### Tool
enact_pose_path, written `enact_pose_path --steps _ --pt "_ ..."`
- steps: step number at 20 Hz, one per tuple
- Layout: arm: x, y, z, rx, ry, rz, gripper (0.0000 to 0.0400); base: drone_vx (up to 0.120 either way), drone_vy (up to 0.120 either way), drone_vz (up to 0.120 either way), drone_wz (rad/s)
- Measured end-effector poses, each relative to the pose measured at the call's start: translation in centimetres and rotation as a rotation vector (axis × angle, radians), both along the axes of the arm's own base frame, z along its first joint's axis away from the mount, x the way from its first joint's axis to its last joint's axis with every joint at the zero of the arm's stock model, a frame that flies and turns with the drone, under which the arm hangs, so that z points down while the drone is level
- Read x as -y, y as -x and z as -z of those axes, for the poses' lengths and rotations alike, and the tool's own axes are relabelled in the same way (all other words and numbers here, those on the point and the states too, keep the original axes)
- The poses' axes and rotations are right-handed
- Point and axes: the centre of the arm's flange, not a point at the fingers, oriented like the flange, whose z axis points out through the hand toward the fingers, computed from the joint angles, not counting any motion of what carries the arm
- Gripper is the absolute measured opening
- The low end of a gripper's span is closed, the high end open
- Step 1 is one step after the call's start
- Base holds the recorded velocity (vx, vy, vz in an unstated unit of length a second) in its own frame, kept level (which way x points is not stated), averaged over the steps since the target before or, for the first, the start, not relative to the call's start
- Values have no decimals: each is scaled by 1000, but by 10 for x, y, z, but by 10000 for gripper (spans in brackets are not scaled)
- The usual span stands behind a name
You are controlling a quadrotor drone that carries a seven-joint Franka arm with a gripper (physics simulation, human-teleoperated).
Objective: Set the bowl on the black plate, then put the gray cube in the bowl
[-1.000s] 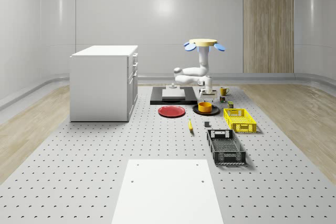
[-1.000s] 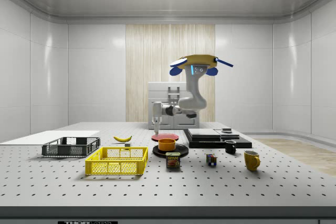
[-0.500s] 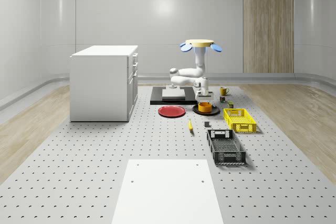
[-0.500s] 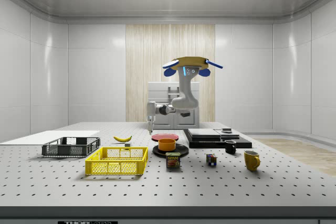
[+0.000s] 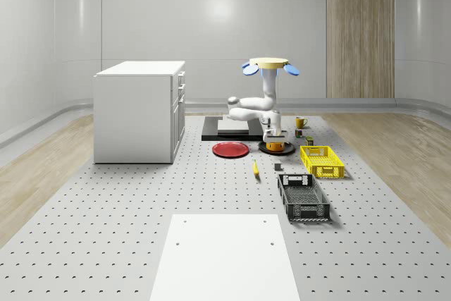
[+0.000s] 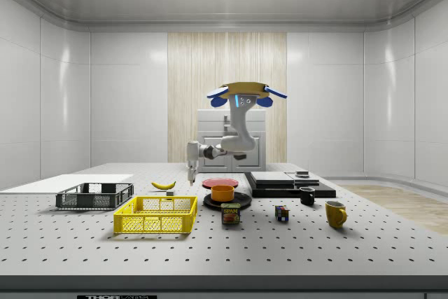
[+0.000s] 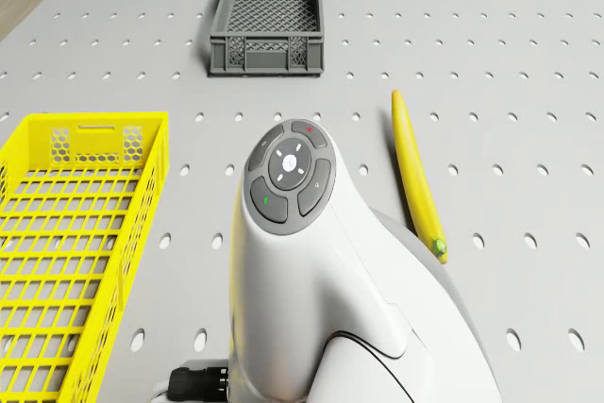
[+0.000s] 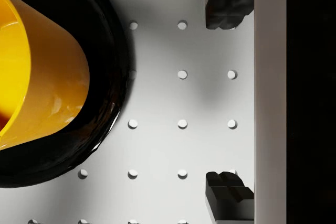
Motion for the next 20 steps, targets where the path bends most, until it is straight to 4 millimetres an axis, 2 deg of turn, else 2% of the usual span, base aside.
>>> enact_pose_path --steps 3,10,14,16,20 --pt "0 0 0 0 0 0 400 120 0 -93 0" --pt "0 0 0 0 0 0 400 120 23 0 0" --pt "0 0 0 0 0 0 400 120 -20 -10 0" --pt "0 0 0 0 0 0 400 120 0 -120 0" --pt "0 0 0 0 0 0 400 120 -40 0 0"
